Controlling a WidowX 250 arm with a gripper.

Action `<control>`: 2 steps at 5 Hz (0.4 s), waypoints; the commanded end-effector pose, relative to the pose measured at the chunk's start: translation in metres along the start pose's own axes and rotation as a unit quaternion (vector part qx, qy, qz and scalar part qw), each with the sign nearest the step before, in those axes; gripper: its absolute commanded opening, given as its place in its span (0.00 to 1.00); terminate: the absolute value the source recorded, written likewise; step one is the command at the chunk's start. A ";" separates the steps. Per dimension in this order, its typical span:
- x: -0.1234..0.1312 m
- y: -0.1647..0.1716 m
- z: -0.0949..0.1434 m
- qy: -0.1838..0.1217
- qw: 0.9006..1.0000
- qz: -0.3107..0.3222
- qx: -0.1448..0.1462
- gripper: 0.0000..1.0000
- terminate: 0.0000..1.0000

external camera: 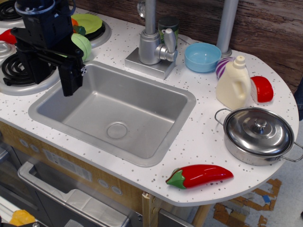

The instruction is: Put detergent in sink

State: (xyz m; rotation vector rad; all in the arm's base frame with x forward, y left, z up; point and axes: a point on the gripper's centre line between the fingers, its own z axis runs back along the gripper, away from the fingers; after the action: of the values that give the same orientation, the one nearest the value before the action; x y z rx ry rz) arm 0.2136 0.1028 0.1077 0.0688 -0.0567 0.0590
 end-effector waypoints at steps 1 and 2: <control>0.000 0.000 0.000 0.000 1.000 0.000 0.000 1.00 0.00; 0.025 -0.024 0.015 0.024 0.997 0.071 -0.001 1.00 0.00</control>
State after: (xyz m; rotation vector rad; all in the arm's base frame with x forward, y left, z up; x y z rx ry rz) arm 0.2537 0.0581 0.1263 0.0567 0.0288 0.3237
